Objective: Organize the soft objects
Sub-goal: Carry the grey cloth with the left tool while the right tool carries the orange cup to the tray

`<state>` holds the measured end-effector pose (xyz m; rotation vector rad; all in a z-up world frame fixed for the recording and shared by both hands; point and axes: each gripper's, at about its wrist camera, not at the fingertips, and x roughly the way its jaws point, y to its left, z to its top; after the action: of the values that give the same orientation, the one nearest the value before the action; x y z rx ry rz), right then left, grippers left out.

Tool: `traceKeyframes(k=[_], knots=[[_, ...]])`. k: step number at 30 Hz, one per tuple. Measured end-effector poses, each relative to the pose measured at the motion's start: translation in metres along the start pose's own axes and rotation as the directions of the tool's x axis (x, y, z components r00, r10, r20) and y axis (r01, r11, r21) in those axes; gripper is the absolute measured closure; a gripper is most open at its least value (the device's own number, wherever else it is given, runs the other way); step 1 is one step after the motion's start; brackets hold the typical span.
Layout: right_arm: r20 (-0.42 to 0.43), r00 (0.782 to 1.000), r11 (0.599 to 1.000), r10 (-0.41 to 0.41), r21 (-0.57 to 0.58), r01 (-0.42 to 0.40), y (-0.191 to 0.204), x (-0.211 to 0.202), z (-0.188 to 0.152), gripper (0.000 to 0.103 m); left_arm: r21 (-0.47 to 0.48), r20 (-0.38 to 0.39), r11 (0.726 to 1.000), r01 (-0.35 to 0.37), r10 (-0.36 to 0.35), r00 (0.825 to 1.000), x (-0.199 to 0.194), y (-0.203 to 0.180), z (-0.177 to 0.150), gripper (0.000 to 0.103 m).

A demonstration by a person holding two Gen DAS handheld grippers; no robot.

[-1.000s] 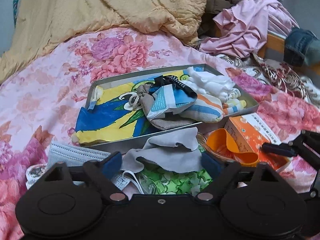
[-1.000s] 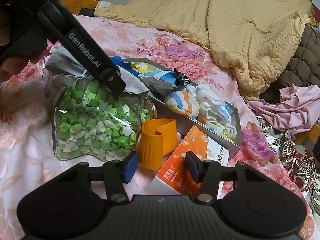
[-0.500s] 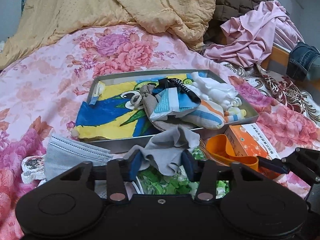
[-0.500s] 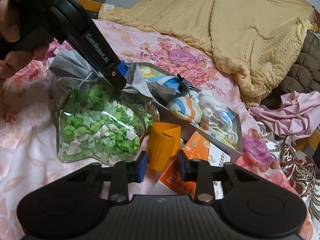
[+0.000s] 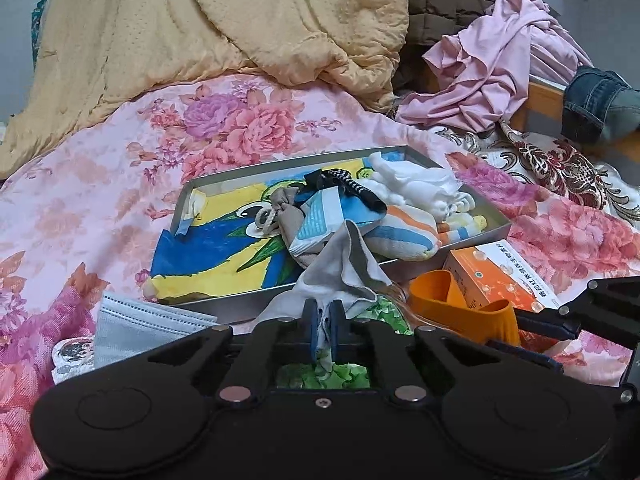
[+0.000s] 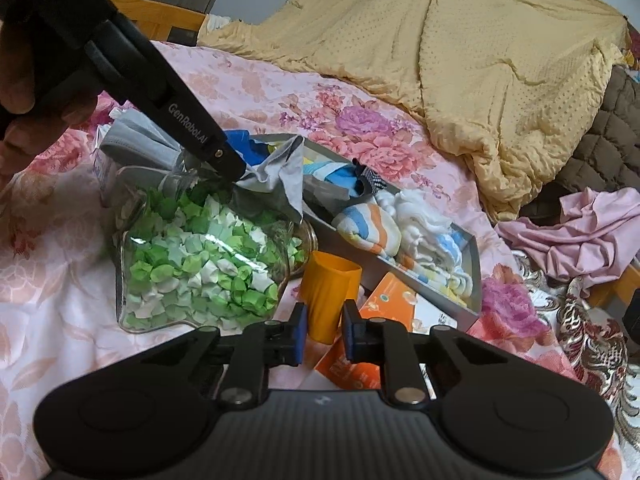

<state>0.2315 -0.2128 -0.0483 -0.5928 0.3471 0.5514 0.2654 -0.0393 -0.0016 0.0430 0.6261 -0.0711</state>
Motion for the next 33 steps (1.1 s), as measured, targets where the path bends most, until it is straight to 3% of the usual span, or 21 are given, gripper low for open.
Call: traceKeyframes(k=[18,28,33], knots=[[0.128,0.988,0.991,-0.092,-0.081,0.102,0.006,-0.022,0.009,0.087,0.035,0.051,0.999,-0.002,0.000,0.999,-0.036,-0.017,0.012,0.100],[0.190,0.971,0.986,-0.145,-0.048,0.157,-0.004,-0.035,0.013,0.087,-0.029,0.059,1.000,-0.005,0.007,0.998,-0.049,-0.019,0.031,0.100],[0.223,0.957,0.981,-0.185,-0.009,0.192,-0.012,-0.038,0.016,0.087,-0.036,0.101,0.999,-0.014,0.018,0.995,-0.053,-0.017,0.046,0.100]])
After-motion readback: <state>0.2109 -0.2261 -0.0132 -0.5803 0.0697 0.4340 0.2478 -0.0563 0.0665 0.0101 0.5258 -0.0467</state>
